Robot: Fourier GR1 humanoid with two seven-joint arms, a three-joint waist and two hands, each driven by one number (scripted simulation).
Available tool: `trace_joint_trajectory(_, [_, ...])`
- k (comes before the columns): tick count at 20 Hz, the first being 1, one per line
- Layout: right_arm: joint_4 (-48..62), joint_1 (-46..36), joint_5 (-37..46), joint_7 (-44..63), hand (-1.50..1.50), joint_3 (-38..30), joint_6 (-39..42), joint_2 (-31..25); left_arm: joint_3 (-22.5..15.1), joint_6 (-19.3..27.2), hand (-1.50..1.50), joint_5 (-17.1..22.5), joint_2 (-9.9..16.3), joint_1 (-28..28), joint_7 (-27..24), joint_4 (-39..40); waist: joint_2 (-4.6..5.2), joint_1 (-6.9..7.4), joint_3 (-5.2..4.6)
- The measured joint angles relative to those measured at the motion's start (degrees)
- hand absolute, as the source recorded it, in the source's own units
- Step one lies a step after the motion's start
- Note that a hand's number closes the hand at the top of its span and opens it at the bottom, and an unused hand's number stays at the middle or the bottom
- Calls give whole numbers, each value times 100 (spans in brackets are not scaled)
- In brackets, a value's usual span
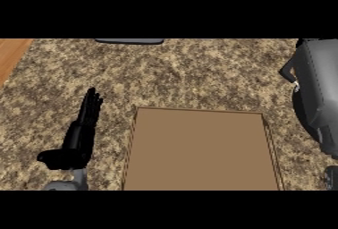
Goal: Pick the lemon from the tray and place it in the pot
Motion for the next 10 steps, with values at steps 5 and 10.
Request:
trace_joint_trajectory(5, [215, 174, 28, -78, 150, -255, -240, -243, 91, -2, 0, 22, 53, -15, 100, -48, -35, -107, 3])
trace_joint_trajectory(10, [19, 648, -239, -281, 150, -525, -490, -382, 125, 42, 0, 14, -7, 52, 63, -16, -76, -222, 2])
